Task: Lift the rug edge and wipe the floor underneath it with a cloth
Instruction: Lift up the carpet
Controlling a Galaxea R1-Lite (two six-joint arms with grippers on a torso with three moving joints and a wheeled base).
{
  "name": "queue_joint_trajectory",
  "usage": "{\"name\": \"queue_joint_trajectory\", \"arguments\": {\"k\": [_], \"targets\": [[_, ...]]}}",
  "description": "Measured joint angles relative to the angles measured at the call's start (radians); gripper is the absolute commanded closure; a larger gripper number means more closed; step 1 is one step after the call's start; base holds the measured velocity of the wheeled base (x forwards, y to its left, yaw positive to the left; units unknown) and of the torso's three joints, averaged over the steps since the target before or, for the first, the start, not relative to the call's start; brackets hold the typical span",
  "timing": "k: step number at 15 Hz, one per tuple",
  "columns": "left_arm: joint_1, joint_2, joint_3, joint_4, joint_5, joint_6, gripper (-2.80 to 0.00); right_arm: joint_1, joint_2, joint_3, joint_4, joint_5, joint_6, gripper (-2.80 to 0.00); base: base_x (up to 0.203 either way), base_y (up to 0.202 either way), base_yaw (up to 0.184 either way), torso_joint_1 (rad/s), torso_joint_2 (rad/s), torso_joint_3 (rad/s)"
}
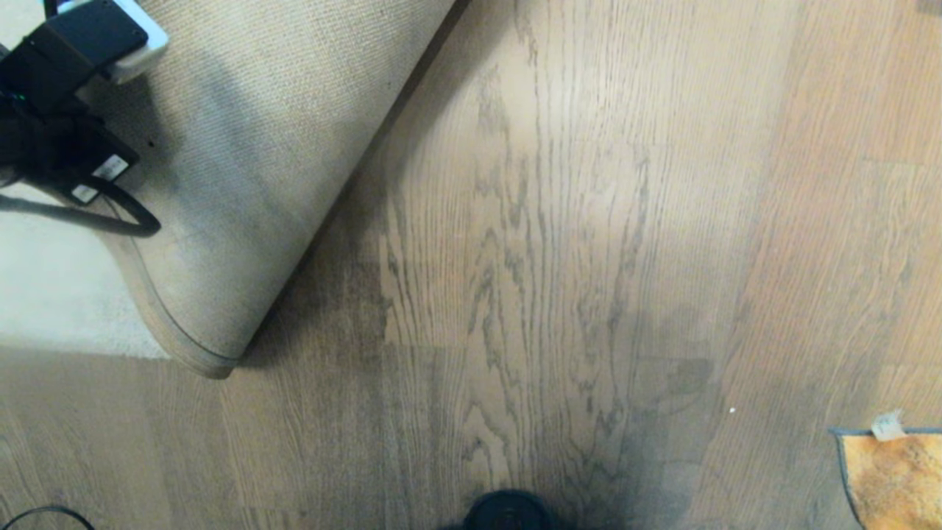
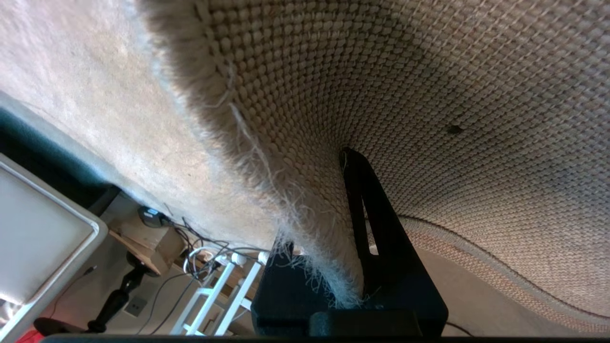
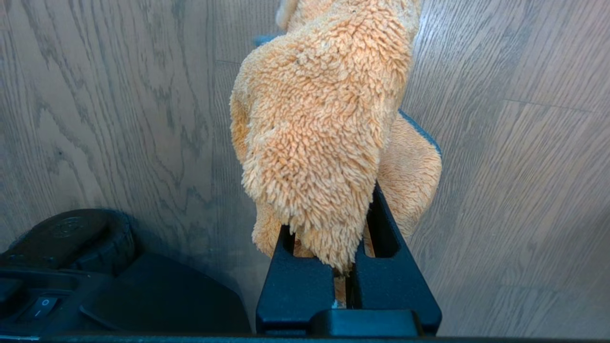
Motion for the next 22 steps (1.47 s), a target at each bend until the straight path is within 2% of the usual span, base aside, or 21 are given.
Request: {"name": "queue_joint_trajectory", "arguments": {"k": [10, 15, 19, 22], "targets": [[-0.012, -0.001, 0.022, 0.001, 0.0, -0.028, 0.0, 0.0, 0.0, 0.0, 0.0, -0.001, 0.0, 0.0, 0.0, 0.0, 0.0, 0.0, 0.0, 0.0], [-0.058, 0.03, 0.035, 0.003, 0.0, -0.157, 0.0, 0.0, 0.0, 0.0, 0.0, 0.0, 0.0, 0.0, 0.0, 0.0, 0.0, 0.0, 0.0, 0.0], [-0.127, 0.077, 0.031, 0.003, -0.001, -0.231, 0.0, 0.0, 0.0, 0.0, 0.0, 0.0, 0.0, 0.0, 0.0, 0.0, 0.0, 0.0, 0.0, 0.0], [-0.174, 0.107, 0.027, 0.005, -0.007, -0.251, 0.0, 0.0, 0.0, 0.0, 0.0, 0.0, 0.0, 0.0, 0.0, 0.0, 0.0, 0.0, 0.0, 0.0]]}}
